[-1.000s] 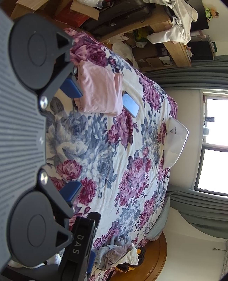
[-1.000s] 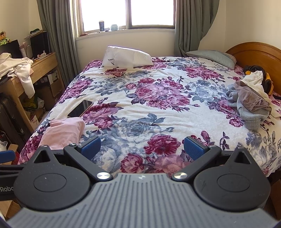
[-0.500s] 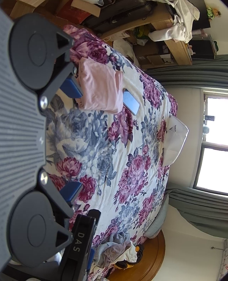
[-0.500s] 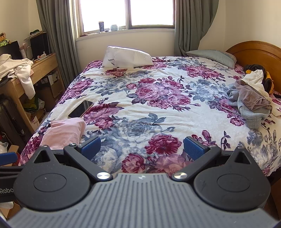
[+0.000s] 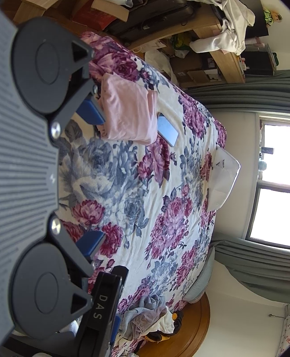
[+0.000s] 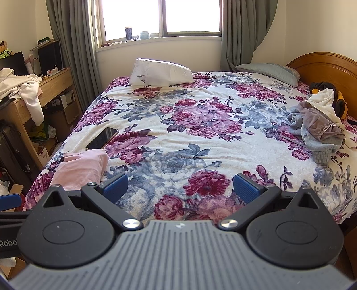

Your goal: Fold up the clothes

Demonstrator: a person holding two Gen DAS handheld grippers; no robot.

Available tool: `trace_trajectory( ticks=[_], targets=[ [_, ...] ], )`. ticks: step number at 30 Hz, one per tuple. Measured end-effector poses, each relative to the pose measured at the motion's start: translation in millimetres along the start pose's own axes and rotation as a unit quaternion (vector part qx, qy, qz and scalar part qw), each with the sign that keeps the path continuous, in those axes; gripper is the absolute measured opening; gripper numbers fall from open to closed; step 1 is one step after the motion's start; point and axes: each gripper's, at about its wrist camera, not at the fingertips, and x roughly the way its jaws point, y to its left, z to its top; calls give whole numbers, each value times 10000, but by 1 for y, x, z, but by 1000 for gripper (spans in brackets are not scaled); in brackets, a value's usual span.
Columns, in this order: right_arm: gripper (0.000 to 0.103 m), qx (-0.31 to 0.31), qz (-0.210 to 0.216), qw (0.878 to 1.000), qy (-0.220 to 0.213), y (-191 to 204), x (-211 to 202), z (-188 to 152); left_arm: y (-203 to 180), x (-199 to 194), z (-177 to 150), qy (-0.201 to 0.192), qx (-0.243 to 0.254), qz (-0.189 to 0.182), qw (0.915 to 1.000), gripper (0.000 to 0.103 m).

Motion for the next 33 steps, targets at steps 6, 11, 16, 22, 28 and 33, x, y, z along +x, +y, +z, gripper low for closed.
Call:
trace_trajectory(
  ticks=[6,11,16,22,28,33],
  targets=[
    [103,7,0,10000,1,1,-1,-1,2,1,1,10,-8,-2,10000,103],
    [103,6,9,10000,0,1,-1,-2,2,2,2,13,-8,2,10000,103],
    [103,9,10,10000,5,1,-1,-1,2,3,1,4,0,10,10000,103],
    [103,25,2,10000,2,0,0,-1,1,2,1,-37,32,21,10000,103],
    [103,14,-11,10000,16,1,1,-1,1,4,0,-14,16,15,10000,103],
    [103,4,-10,10000,18,1,1,0,0,4,0,-10,-5,8,10000,103]
  ],
)
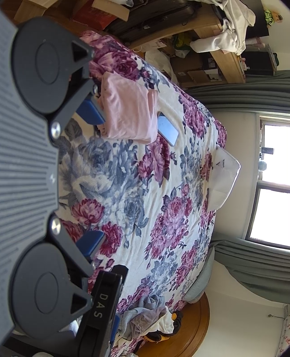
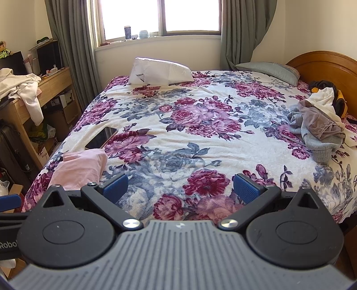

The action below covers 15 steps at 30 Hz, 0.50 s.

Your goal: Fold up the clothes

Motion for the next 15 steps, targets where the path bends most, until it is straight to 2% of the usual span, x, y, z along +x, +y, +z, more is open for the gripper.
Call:
trace_trajectory(
  ticks=[6,9,10,12,15],
  targets=[
    [103,56,166,9998,-5,-4,6,0,0,2,-2,-141,101,-80,9998,103],
    [103,94,737,9967,-318,-17,12,-2,-4,4,-7,-531,366,130,9978,103],
    [103,182,1079,9926,-525,-28,16,-4,-5,5,-8,-660,425,217,9967,103],
    [103,570,1448,9849,-762,-54,27,-8,-4,10,-9,-805,454,301,9953,103],
    [103,1321,1354,9783,-847,-100,53,-13,-4,23,-8,-813,479,444,9945,103]
  ],
)
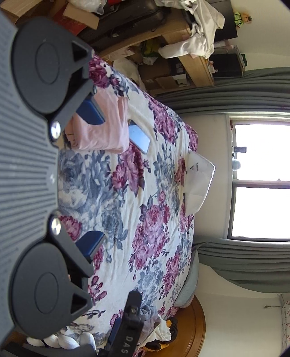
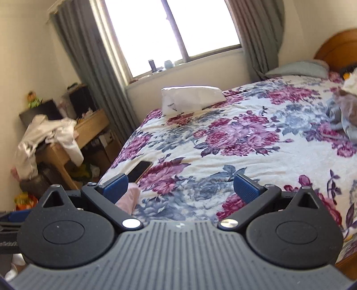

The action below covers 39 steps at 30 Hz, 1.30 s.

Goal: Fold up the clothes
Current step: 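Move the right tool to the crumpled taupe top and close on it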

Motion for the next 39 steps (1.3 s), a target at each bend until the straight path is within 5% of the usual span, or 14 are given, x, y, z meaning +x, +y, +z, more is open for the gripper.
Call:
trace_trajectory(
  ticks=[6,9,13,18,30,33,35,39],
  targets=[
    [100,835,-1176,9891,-301,-123,20,4,-8,31,3,541,44,-91,9985,103],
    [73,373,-1888,9803,-450,-174,34,10,-18,47,1,758,181,-145,9969,103],
    [63,-343,-2614,9623,-671,-233,51,21,-30,69,-4,1035,309,-273,9938,103],
    [58,-1444,-2959,9401,-886,-281,74,45,-35,93,-10,1340,397,-329,9896,103],
    [49,-3876,-3741,8425,28,-351,161,66,-33,125,-18,1840,482,-79,9817,103],
    [26,-4216,-3855,8201,340,-358,180,66,-34,129,-17,1859,473,-60,9814,103],
    [9,-4179,-3887,8199,445,-360,182,71,-35,129,-17,1844,448,-84,9818,103],
    [6,-4048,-3788,8308,503,-355,178,77,-34,125,-15,1755,414,-173,9835,103]
  ],
)
